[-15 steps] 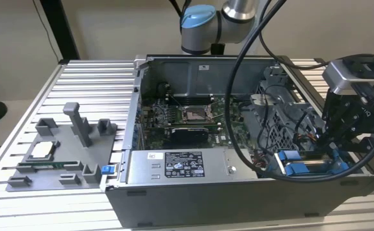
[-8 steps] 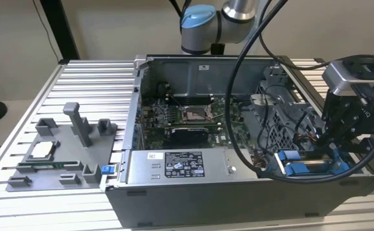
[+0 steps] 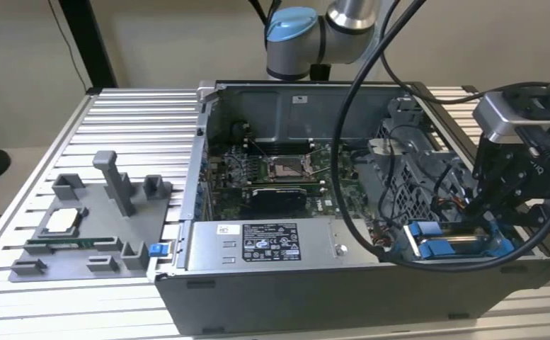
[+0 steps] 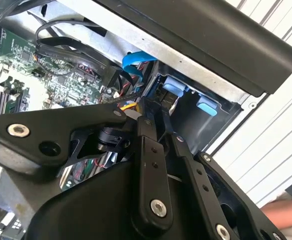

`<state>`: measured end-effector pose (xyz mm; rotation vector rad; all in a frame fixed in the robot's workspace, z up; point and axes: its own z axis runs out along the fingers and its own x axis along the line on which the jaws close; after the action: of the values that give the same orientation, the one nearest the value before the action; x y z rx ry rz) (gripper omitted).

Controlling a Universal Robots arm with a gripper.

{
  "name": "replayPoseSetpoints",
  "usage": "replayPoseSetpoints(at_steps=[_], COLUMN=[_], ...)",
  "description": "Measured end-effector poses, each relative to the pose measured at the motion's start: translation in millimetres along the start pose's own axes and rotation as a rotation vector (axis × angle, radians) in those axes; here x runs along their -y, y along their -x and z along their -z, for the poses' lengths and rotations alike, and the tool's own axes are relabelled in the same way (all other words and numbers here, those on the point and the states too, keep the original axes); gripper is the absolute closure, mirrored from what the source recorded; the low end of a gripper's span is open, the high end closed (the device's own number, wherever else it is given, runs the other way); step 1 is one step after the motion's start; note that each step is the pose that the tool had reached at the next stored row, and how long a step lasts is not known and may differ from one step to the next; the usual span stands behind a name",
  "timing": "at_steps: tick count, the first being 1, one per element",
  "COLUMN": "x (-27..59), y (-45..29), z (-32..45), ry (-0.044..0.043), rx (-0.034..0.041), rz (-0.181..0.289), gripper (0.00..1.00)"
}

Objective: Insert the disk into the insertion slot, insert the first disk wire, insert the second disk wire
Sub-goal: 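Insert the first disk wire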

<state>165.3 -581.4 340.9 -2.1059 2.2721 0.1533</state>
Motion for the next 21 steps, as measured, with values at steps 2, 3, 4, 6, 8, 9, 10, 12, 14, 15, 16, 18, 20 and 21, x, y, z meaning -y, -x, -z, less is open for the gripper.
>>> replayPoseSetpoints(at_steps=[2,3,4,6,8,9,10,12,14,15,16,18,20,21], x=[0.0,0.0,0.0,0.1,0.1,0.1,0.0,0.1,0.1,0.1,0.1,0.2,0.3,0.3], y=[-0.1,-0.1,-0.1,-0.1,-0.1,-0.1,0.0,0.1,0.2,0.2,0.1,0.0,0.0,0.0], z=[-0.4,-0.7,-0.9,-1.5,-2.1,-2.2,-2.4,-2.8,-3.5,-4.2,-5.0,-6.8,-8.2,-8.6], ry=[-0.0005,-0.0007,-0.0009,-0.0012,-0.0014,-0.0016,-0.0017,-0.0021,-0.0027,-0.003,-0.0033,-0.0036,-0.0039,-0.0039], rx=[-0.0001,-0.0001,-0.0001,0.0,0.0001,0.0,0.0,0.0002,0.0001,0.0,-0.0001,-0.0012,-0.0025,-0.0024], rz=[0.001,0.001,0.001,0.001,0.001,0.001,0.001,0.001,0.001,0.001,0.001,0.001,0.001,0.001], gripper=[1.0,1.0,1.0,1.0,1.0,1.0,1.0,1.0,1.0,1.0,1.0,1.0,1.0,1.0])
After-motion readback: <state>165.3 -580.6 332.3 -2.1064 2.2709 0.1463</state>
